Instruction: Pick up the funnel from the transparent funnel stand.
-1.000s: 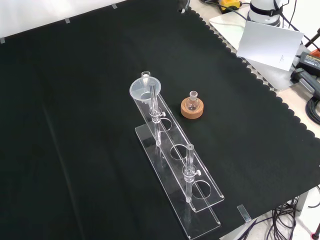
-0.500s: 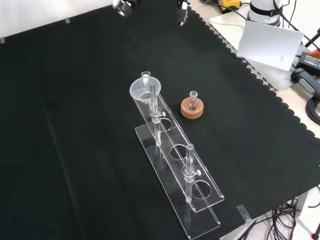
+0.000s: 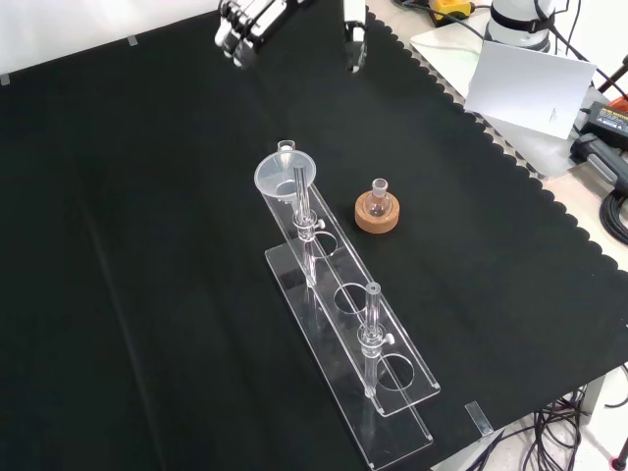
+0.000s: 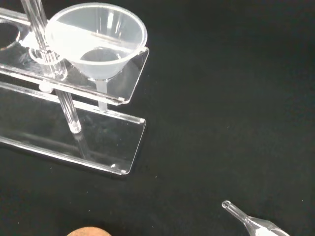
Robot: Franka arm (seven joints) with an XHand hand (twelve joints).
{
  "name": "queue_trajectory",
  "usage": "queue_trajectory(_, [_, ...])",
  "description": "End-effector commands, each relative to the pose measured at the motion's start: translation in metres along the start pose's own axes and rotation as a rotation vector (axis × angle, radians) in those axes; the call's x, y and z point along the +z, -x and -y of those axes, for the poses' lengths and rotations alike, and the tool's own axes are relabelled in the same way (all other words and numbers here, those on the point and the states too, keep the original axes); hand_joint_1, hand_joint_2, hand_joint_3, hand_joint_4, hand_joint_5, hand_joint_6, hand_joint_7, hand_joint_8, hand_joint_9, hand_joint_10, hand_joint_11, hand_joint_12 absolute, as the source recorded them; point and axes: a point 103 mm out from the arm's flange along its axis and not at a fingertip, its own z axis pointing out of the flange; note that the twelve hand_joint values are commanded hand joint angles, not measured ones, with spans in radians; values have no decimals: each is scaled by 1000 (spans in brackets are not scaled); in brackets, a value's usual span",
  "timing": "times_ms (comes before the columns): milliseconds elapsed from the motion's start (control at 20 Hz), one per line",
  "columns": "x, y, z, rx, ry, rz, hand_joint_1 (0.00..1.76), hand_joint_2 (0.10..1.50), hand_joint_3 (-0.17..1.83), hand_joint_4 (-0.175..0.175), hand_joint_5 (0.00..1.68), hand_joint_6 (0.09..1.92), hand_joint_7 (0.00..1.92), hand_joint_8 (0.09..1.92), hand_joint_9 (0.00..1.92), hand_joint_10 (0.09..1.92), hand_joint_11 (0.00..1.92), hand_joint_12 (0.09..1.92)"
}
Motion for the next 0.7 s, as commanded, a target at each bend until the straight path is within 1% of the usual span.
queue_trajectory(50, [7,-13,-17,-31,-75,21,485,649,7,11,0,87,0,290,0,174,0,694])
queue_trajectory(150, [9,-16,-22,-38,-84,21,487,652,6,11,0,87,0,272,0,133,0,587])
queue_trajectory(350, [17,-23,-37,-49,-124,34,497,661,7,8,0,87,0,265,0,104,0,483])
queue_trajectory(550, [22,-28,-45,-57,-142,42,510,668,8,5,0,87,0,261,0,100,0,449])
queue_trajectory(700, [31,-33,-57,-60,-159,45,520,671,8,2,0,87,0,270,0,100,0,429])
